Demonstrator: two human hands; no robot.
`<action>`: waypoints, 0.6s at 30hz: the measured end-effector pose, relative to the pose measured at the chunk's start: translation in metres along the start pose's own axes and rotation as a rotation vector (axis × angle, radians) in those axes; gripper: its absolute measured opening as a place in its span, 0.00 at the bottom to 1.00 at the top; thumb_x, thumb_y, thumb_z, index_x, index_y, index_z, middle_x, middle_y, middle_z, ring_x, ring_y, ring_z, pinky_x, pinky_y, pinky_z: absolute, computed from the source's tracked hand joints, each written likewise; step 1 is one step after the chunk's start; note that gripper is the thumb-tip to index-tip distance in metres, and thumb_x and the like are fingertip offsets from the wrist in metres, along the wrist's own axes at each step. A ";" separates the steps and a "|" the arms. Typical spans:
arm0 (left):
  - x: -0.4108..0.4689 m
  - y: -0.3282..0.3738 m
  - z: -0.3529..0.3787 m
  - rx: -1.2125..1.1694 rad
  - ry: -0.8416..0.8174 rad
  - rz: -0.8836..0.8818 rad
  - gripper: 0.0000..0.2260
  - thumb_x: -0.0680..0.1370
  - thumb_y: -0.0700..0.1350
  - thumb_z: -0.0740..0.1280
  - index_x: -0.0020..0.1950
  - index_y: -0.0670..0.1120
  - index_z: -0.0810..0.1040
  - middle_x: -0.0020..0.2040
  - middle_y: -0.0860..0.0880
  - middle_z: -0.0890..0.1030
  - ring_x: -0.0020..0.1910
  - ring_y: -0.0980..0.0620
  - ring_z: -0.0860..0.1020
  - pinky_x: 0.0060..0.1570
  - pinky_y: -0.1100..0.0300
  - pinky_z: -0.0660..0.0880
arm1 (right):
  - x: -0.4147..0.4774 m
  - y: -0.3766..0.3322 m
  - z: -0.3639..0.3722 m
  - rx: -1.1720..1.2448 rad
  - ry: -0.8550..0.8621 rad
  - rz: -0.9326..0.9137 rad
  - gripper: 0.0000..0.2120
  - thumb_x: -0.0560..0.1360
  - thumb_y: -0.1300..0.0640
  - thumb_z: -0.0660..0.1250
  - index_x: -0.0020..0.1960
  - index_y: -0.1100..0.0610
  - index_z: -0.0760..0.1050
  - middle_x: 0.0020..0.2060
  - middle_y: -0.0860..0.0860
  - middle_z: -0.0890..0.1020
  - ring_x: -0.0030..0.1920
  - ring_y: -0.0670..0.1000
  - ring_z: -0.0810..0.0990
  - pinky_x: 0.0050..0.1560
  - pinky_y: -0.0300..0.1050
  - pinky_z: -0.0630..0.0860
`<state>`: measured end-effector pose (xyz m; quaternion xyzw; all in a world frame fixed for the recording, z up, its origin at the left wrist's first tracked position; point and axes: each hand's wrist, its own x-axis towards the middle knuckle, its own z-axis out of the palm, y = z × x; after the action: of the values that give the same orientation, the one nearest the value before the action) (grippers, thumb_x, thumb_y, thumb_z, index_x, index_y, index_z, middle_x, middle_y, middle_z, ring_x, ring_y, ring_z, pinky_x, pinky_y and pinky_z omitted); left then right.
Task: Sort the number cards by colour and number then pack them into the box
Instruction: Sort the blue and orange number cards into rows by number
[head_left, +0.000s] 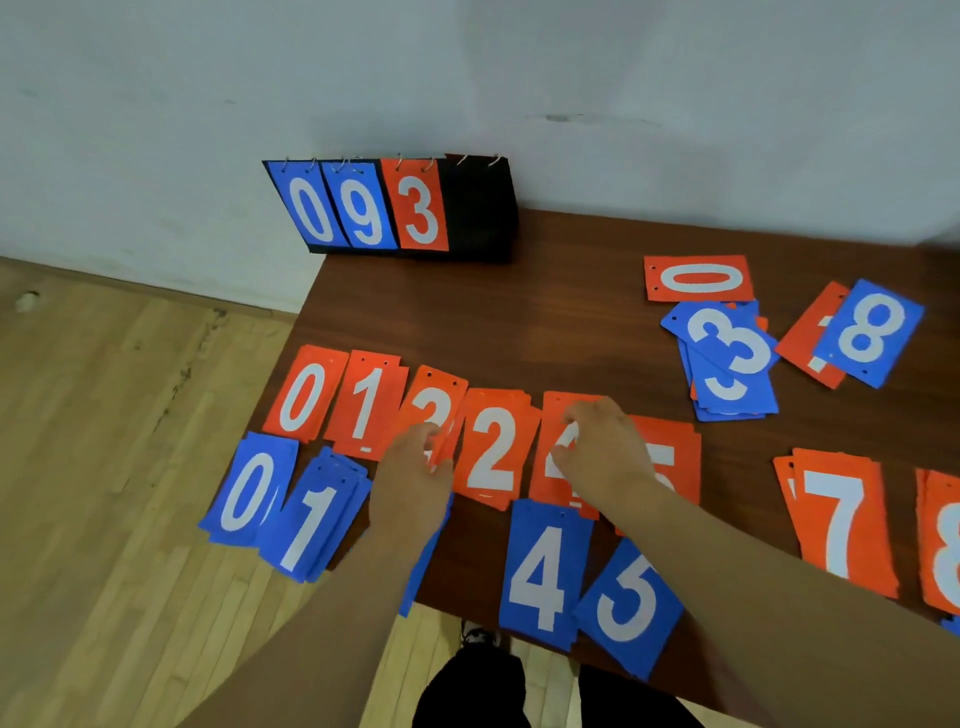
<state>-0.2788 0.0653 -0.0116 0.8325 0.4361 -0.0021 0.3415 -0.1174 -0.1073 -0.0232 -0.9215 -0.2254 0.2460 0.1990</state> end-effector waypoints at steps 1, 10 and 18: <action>0.004 -0.010 -0.007 -0.004 -0.002 0.000 0.19 0.80 0.45 0.70 0.71 0.53 0.73 0.64 0.52 0.77 0.62 0.51 0.76 0.57 0.56 0.76 | 0.005 -0.011 0.002 -0.003 -0.022 -0.027 0.24 0.73 0.47 0.74 0.67 0.49 0.75 0.64 0.51 0.73 0.61 0.53 0.75 0.59 0.48 0.77; 0.060 -0.049 -0.034 0.222 -0.183 0.299 0.26 0.78 0.45 0.72 0.74 0.55 0.70 0.65 0.54 0.79 0.65 0.53 0.75 0.63 0.58 0.73 | 0.043 -0.071 0.029 -0.258 -0.145 -0.014 0.42 0.66 0.39 0.78 0.75 0.45 0.64 0.73 0.53 0.60 0.71 0.60 0.62 0.70 0.57 0.67; 0.076 -0.071 -0.035 0.334 -0.241 0.479 0.27 0.78 0.50 0.72 0.75 0.56 0.68 0.68 0.55 0.76 0.66 0.53 0.74 0.67 0.56 0.72 | 0.040 -0.079 0.029 -0.158 0.068 0.045 0.12 0.75 0.51 0.72 0.57 0.46 0.75 0.55 0.47 0.78 0.57 0.52 0.76 0.55 0.49 0.77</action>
<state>-0.2939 0.1678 -0.0475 0.9500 0.1777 -0.0919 0.2398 -0.1270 -0.0149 -0.0231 -0.9469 -0.2165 0.2004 0.1277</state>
